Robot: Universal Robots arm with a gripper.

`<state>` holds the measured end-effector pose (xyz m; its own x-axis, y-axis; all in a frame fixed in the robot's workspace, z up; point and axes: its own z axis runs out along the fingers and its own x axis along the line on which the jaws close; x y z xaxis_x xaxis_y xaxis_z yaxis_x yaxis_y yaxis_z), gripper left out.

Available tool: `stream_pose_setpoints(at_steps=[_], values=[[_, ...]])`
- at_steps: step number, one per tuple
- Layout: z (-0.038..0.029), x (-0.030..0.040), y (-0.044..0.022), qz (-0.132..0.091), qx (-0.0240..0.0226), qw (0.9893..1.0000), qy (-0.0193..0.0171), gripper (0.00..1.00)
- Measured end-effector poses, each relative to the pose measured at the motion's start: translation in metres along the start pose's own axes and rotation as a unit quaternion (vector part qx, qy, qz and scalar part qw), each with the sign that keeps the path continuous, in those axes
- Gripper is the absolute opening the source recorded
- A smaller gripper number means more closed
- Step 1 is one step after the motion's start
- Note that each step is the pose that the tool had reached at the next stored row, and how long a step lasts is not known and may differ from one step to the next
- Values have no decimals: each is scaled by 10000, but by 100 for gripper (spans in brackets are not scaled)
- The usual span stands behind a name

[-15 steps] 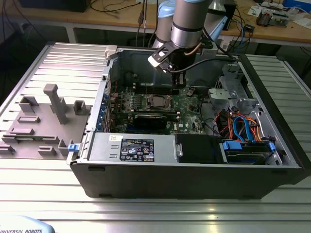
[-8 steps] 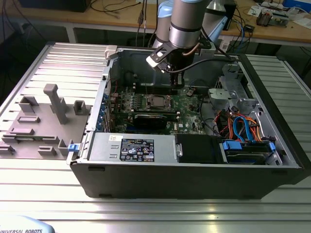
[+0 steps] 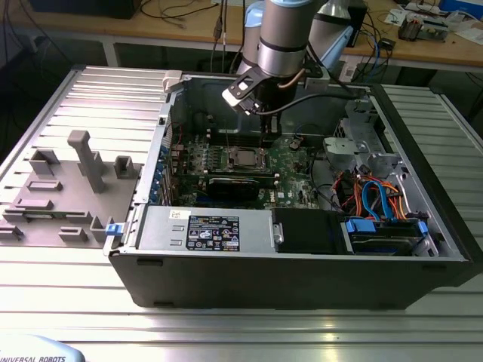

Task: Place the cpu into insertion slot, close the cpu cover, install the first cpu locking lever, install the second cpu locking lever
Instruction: 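Close the cpu cover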

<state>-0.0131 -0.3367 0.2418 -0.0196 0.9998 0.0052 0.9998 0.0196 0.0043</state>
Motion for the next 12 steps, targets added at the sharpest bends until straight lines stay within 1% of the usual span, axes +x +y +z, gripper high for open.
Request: stream_pose_setpoints(at_steps=[12], values=[[7,1,-4,0,-1,10000,2,11]])
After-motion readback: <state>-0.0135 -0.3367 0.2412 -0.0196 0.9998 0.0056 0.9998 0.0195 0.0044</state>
